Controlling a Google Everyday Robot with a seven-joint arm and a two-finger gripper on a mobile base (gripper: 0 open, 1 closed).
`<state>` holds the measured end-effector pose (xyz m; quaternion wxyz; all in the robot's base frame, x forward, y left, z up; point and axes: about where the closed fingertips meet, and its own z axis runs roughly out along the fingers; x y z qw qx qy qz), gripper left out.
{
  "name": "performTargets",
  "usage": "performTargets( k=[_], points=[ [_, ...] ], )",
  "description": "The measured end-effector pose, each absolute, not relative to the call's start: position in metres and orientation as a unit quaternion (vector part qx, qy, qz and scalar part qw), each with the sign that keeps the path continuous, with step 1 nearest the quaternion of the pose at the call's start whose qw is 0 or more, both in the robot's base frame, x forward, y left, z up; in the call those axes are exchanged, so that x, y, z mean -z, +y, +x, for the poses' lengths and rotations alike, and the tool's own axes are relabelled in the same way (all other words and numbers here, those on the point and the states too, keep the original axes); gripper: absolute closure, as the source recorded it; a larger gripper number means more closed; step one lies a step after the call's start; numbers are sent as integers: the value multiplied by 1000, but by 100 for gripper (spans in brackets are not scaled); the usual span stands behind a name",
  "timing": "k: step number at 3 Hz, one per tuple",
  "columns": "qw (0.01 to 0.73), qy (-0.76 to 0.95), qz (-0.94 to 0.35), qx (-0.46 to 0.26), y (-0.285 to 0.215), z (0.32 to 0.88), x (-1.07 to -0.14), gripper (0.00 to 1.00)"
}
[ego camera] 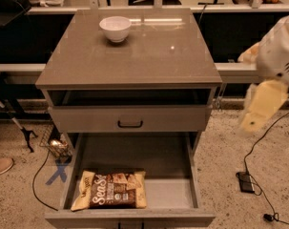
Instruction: Pick brown chip bag from middle drawer and place on counter
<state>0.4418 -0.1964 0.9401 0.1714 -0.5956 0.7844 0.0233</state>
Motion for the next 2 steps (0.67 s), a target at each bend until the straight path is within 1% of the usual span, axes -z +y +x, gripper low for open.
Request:
performTargets(
  k=[1, 2],
  points=[
    [191, 783, -574, -144, -146, 445, -859, 0],
    [216, 771, -539, -262, -82, 451, -792, 0]
  ],
)
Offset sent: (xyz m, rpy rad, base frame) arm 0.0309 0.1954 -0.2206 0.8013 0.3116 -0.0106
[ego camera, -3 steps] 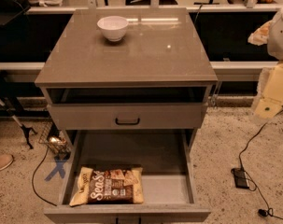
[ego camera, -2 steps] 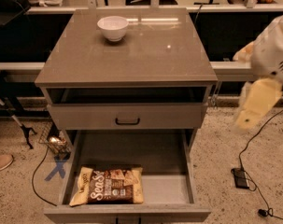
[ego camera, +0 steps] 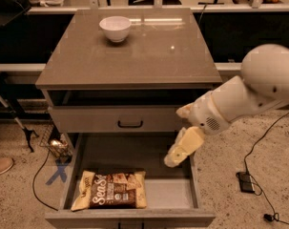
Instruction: Pick brown chip bag from middle drawer and place on counter
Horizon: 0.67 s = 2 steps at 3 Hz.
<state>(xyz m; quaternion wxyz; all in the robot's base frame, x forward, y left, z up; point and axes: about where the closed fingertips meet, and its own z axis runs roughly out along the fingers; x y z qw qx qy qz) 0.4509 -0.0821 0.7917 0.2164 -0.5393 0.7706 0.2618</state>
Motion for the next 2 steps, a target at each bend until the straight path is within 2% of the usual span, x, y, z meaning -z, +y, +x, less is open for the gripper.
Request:
performTargets(
  k=[1, 2],
  points=[
    [238, 769, -518, -290, -63, 462, -784, 0],
    [236, 769, -520, -288, -64, 461, -784, 0]
  ],
)
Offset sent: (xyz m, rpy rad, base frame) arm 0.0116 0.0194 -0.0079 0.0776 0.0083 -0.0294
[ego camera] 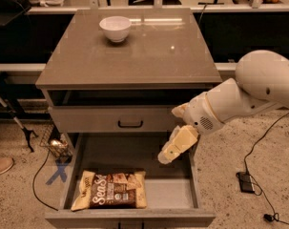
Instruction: Pick brown chip bag from middle drawer and place on counter
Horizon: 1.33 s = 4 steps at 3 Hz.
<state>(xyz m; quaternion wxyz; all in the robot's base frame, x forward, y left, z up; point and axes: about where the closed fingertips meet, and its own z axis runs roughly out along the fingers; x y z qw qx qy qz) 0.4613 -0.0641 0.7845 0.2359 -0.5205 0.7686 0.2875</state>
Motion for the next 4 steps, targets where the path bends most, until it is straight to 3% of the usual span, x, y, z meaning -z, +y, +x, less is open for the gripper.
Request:
performTargets(
  k=[2, 4],
  points=[
    [241, 770, -492, -327, -32, 463, -720, 0],
    [228, 776, -502, -306, 49, 484, -614, 0]
  ],
)
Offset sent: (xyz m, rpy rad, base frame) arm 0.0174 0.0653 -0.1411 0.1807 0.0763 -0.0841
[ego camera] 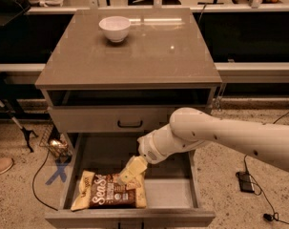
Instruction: Pick brown chip bag from middle drawer and place on counter
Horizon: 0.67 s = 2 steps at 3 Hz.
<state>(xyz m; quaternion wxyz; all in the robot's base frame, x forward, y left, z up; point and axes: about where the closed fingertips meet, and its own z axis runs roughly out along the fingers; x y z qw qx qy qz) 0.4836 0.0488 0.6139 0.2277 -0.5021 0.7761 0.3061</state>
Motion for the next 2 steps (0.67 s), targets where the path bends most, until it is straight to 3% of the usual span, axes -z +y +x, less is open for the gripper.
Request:
performTargets(
  k=[2],
  points=[
    [214, 789, -505, -277, 51, 488, -586, 0]
  ],
)
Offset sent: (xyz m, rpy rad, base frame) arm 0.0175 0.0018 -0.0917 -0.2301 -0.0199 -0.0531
